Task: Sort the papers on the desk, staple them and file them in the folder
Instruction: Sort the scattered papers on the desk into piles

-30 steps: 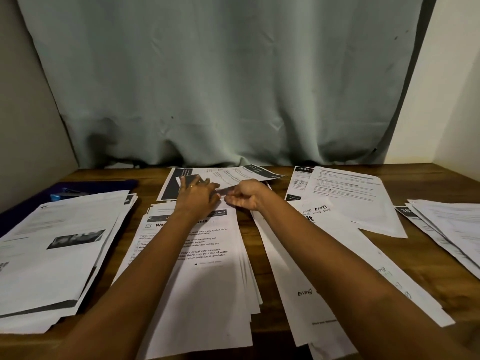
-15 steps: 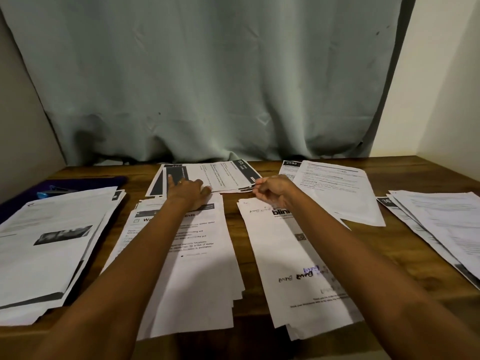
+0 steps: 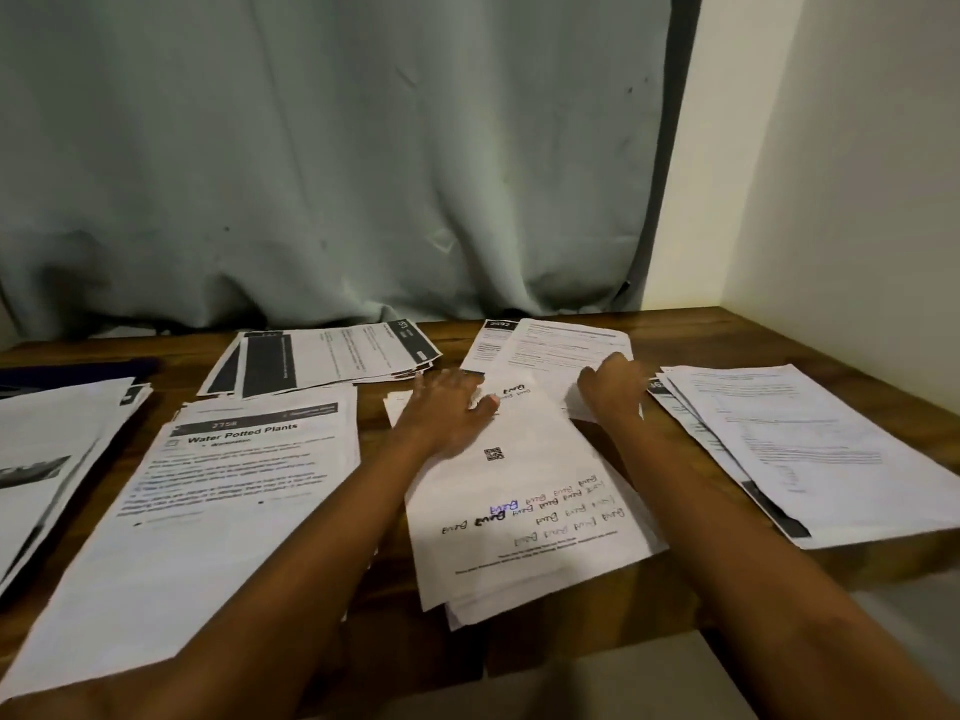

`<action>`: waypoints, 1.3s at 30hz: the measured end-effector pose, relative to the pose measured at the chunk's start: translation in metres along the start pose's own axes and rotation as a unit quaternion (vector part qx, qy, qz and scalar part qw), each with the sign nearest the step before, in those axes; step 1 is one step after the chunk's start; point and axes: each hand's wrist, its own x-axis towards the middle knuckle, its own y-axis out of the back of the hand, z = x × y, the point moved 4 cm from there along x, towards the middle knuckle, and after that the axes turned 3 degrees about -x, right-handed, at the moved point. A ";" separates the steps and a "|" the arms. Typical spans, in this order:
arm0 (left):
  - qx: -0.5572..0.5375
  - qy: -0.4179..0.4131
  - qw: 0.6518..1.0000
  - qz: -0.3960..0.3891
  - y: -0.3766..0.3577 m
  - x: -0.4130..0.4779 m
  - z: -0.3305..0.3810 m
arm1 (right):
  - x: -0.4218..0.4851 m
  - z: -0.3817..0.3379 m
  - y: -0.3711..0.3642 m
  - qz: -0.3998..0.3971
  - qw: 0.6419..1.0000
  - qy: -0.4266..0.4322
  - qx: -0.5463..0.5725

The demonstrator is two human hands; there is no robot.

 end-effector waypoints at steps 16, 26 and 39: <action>0.027 0.049 0.998 -0.031 -0.042 0.001 0.001 | 0.014 0.049 0.010 -0.009 0.997 -0.067 -0.029; 0.032 0.048 0.998 -0.027 -0.041 0.001 0.001 | 0.014 0.054 0.021 0.016 0.995 -0.097 0.019; 0.013 0.044 0.999 -0.025 -0.038 -0.002 0.003 | 0.005 0.060 0.046 0.145 0.965 -0.118 0.185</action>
